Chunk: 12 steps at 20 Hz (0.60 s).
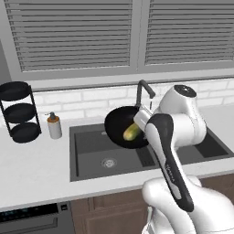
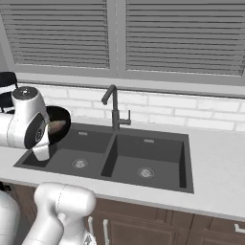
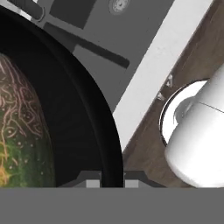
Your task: Pick the cucumber from the sink and place it in the bowl. Then pick the bowl and place it in the microwave. Then close the microwave door and press the start button.
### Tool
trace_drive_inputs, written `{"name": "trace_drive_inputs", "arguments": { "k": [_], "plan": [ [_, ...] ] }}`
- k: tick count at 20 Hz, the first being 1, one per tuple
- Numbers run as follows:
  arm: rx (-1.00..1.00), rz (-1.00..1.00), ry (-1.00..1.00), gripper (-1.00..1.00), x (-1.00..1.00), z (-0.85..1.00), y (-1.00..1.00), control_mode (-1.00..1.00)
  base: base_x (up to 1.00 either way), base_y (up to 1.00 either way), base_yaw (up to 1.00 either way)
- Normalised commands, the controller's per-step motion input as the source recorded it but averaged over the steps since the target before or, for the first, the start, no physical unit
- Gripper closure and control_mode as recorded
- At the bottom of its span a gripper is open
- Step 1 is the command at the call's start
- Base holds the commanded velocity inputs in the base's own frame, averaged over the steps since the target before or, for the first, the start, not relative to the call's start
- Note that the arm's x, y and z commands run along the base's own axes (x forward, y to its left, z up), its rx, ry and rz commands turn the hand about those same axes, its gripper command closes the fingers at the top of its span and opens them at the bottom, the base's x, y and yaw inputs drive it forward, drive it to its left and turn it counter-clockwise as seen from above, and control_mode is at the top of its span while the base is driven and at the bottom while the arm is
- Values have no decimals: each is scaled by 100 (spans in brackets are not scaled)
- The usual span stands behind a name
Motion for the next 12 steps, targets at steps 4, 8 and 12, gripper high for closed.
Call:
{"name": "trace_drive_inputs", "arguments": {
  "k": [4,8,12],
  "plan": [
    [0,-9,-1,100,-19,0,0,100,-53,-4,-30],
    [0,0,0,100,0,0,0,100,-62,-41,-48],
    [0,0,0,100,0,0,0,100,-39,-47,-61]
  ]
}}
